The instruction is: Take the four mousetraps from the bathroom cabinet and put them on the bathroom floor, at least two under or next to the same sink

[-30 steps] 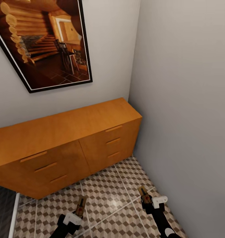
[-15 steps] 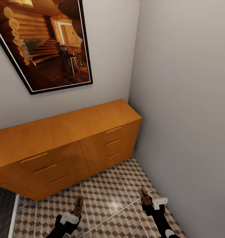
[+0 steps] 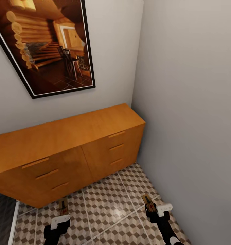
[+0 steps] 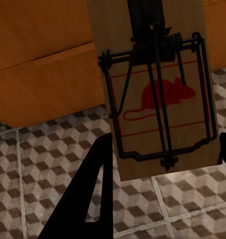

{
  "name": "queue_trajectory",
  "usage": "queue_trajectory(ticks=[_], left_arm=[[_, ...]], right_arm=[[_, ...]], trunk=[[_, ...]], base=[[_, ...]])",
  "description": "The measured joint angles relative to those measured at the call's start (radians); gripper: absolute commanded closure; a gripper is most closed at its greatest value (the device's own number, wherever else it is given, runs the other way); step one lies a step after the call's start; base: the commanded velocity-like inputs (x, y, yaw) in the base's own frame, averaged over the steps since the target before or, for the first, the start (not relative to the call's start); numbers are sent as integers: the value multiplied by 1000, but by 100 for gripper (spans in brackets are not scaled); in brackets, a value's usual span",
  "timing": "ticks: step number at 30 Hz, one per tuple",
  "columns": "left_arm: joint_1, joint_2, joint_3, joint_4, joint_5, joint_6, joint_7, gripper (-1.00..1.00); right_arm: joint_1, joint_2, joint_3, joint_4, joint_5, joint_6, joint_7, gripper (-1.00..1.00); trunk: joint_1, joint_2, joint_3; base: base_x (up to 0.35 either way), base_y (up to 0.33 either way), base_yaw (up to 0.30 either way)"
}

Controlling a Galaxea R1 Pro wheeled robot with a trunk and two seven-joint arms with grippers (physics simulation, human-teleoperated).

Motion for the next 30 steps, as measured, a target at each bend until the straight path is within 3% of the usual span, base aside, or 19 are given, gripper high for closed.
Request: queue_trajectory(ticks=[30], left_arm=[[12,-4,1,1,1,3,2,100]], right_arm=[[0,3,0,35,0,0,0,100]], trunk=[[0,0,15]], base=[[0,0,0]])
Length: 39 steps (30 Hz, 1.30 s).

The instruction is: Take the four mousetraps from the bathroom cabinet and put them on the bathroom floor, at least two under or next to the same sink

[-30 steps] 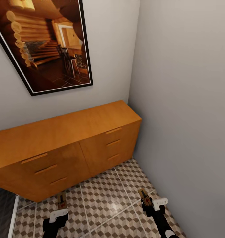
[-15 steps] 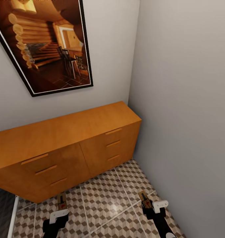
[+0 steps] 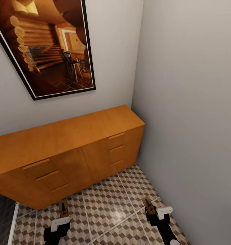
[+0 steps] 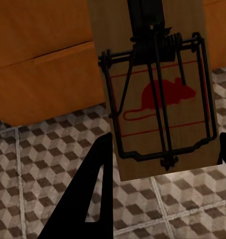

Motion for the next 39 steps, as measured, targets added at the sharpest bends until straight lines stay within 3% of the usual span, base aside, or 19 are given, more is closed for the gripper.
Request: queue_trajectory(ticks=[39], left_arm=[[2,-1,0,0,0,0,0,100]], right_arm=[[0,0,0,1,0,0,0,100]], trunk=[[0,0,62]], base=[[0,0,0]])
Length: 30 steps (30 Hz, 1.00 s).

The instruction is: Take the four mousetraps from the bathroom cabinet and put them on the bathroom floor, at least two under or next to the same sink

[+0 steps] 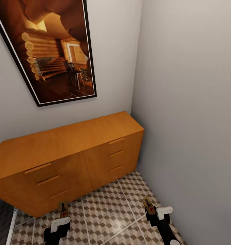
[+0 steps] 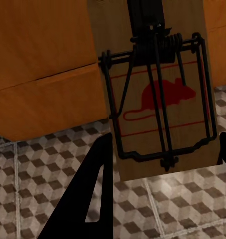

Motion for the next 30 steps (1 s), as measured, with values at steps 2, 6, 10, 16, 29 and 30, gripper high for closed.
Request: queue_trajectory(ticks=[2,6,10,16,29,30], left_arm=[[0,-1,0,0,0,0,0,100],[0,-1,0,0,0,0,0,100],[0,-1,0,0,0,0,0,100],[0,-1,0,0,0,0,0,100],[0,-1,0,0,0,0,0,100],[0,-1,0,0,0,0,0,100]], right_arm=[[0,0,0,0,0,0,0,100],[0,0,0,0,0,0,0,100],[0,0,0,0,0,0,0,100],[0,0,0,1,0,-1,0,100],[0,0,0,1,0,-2,0,100],[0,0,0,1,0,-2,0,100]], trunk=[[0,0,3],[0,0,10],[0,0,16],[0,0,25],[0,0,46],[0,0,48]], base=[[0,0,0],[0,0,0],[0,0,0],[0,0,0],[0,0,0],[0,0,0]])
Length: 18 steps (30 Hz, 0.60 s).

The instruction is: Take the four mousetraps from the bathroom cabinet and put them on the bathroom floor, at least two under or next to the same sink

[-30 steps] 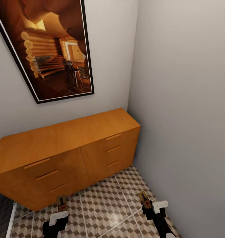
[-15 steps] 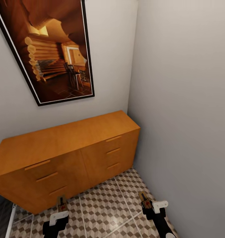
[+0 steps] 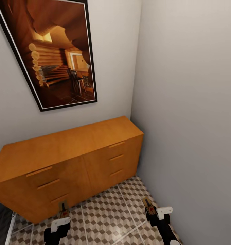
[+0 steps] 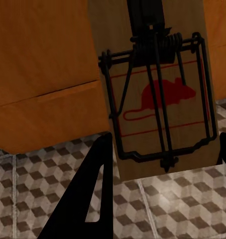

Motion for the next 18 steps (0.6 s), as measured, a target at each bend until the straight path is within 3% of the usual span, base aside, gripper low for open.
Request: queue_trajectory(ticks=[18], left_arm=[[3,0,0,0,0,0,0,100]], right_arm=[[0,0,0,0,0,0,0,100]], trunk=[[0,0,29]], base=[[0,0,0]])
